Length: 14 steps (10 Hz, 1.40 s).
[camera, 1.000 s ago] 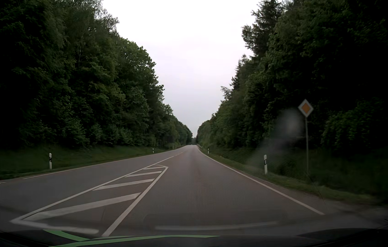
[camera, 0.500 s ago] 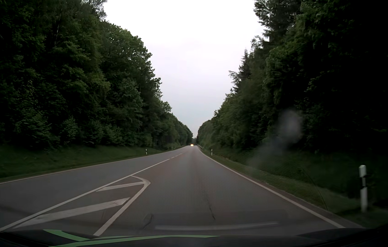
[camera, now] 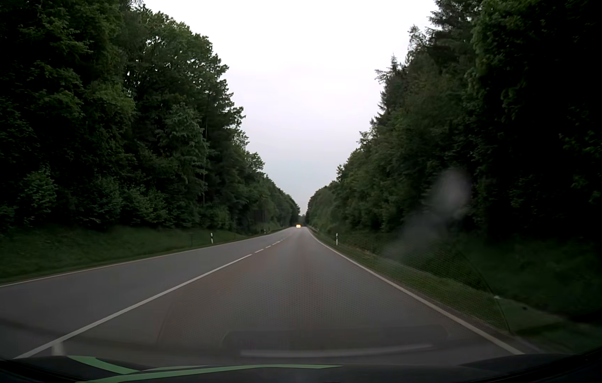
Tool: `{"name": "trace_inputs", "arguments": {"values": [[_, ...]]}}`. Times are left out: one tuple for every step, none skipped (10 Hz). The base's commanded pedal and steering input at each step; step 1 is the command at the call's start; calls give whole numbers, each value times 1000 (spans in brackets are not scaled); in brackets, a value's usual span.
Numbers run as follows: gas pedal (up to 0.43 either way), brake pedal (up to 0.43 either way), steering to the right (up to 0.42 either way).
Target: Follow the waypoints while adhering to traffic rules and regulations
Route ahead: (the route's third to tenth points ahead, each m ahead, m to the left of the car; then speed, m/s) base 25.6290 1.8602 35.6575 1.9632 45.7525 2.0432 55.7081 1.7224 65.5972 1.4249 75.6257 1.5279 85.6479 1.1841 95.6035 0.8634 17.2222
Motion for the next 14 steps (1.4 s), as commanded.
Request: {"name": "trace_inputs", "arguments": {"values": [[87,0,-3],[87,0,-3],[87,0,-3],[87,0,-2],[87,0,-1],[87,0,-1],[87,0,-1],[87,0,-1],[87,0,-1],[87,0,-1],[87,0,-1],[87,0,-1],[87,0,-1],[87,0,-1]]}}
